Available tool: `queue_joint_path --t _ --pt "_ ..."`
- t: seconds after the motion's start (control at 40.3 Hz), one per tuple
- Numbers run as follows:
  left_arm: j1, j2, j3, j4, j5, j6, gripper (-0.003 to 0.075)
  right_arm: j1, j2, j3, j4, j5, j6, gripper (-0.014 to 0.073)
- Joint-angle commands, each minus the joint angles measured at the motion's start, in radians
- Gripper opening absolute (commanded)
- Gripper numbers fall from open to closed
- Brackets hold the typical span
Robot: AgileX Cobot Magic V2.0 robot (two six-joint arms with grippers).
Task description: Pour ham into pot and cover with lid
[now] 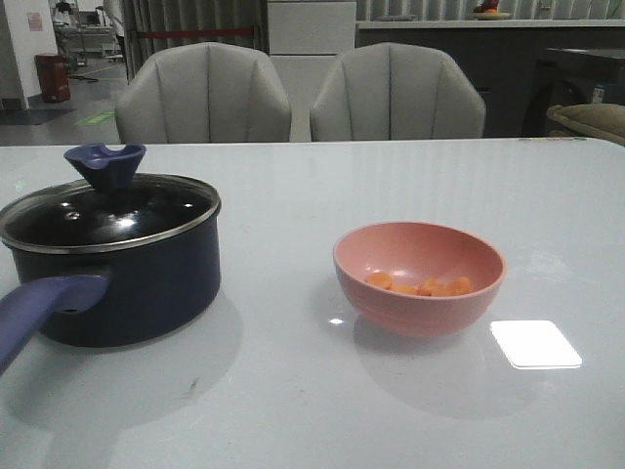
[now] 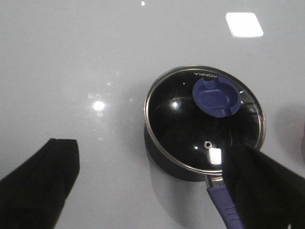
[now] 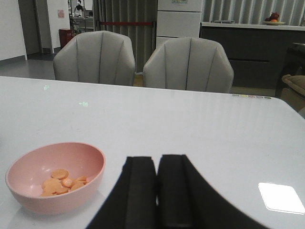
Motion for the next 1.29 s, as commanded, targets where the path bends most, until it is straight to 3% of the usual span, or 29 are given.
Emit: queue_joint_path --t 0.0,0.124,0.348,0.745,1.118,1.267 --pt "-0.054 0.093 -0.105 -0.023 -0.012 -0.004 0.0658 -0.003 -0.018 -0.004 -0.009 -0.075 -0.007 0.0149" --pt "-0.159 0.241 -0.214 0.014 0.028 -0.056 0.0658 -0.003 -0.018 -0.004 -0.009 -0.075 -0.007 0.0149" --pt "-0.297 0.485 -0.408 0.263 0.139 -0.270 0.0658 -0.003 -0.018 -0.004 -0.009 -0.075 -0.007 0.0149" --pt "-0.310 0.717 -0.596 0.263 0.240 -0.354 0.0658 -0.003 -0.018 -0.004 -0.009 -0.075 -0.007 0.0149" --pt "-0.310 0.801 -0.622 0.234 0.263 -0.356 0.0656 -0.003 -0.019 -0.004 -0.009 -0.076 -0.007 0.0149" --pt "-0.310 0.823 -0.622 0.212 0.266 -0.356 0.0533 -0.003 -0.019 -0.004 -0.009 -0.076 -0.007 0.0149"
